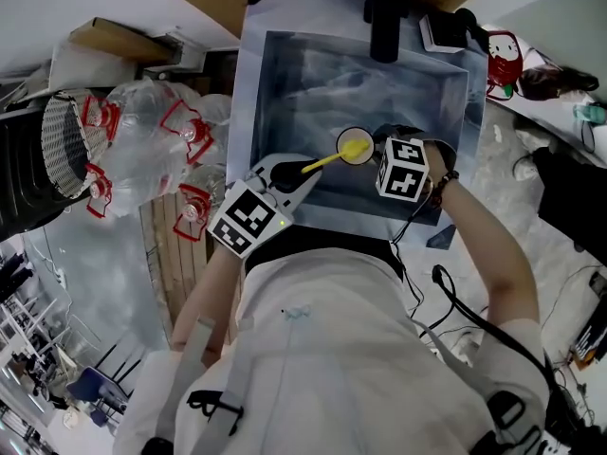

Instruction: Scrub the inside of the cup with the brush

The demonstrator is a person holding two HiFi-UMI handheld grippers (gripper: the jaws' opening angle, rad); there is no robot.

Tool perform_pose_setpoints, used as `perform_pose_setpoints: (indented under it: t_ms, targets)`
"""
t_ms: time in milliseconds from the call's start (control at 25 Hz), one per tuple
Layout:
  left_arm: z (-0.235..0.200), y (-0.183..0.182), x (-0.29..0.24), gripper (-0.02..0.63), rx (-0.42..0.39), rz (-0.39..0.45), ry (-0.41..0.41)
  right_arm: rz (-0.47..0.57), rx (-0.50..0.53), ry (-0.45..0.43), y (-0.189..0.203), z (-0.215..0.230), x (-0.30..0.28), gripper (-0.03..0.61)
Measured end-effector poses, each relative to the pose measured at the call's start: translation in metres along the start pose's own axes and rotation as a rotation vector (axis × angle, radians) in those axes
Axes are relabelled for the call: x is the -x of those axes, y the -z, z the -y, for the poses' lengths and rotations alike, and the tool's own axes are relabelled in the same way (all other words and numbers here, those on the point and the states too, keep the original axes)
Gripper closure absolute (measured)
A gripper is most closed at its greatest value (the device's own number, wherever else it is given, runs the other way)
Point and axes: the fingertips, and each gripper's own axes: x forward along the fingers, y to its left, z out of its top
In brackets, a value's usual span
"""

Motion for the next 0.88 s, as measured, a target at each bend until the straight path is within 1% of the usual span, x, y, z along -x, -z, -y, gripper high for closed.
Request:
perform_pose_setpoints:
  t_ms: [80, 160, 240, 360, 440, 520, 600, 760, 880]
  targets:
    - [-0.001, 0.001, -0.002, 0.579, -0.018, -0.025, 0.008, -0.015, 0.016, 0.013, 0.001, 0.001, 0.0, 0.505]
    - [0.0, -0.001, -0.003, 0.579, -0.055, -0.056, 0.012, -0.032, 0.036, 0.026, 0.0, 0.002, 0.0, 0.508]
    - [0.0, -0.004, -0.001, 0.579, -0.101, -0.093, 0.009, -0.043, 0.044, 0.033, 0.0, 0.003, -0.001, 0.509]
    - [-0.002, -0.004, -0.001, 0.579, -0.19, -0.172, 0.005, -0.051, 0.045, 0.035, 0.001, 0.003, -0.001, 0.511]
    - [-0.001, -0.001, -0.004, 0.578, -0.227, -0.23, 0.031, -0.053, 0.046, 0.036, 0.001, 0.002, -0.001, 0.511]
    - [0.001, 0.004, -0.008, 0.579, -0.235, -0.285, 0.073, -0.052, 0.048, 0.039, 0.001, 0.003, -0.001, 0.511]
    - [0.0, 0.006, -0.013, 0.58, -0.272, -0.335, 0.089, -0.052, 0.045, 0.044, 0.001, 0.003, -0.001, 0.511]
    - [-0.003, 0.008, -0.025, 0.58, -0.45, -0.431, 0.071, -0.052, 0.039, 0.047, 0.0, 0.002, 0.0, 0.511]
    - [0.0, 0.011, -0.034, 0.58, -0.573, -0.498, 0.076, -0.05, 0.041, 0.046, -0.001, 0.0, -0.001, 0.511]
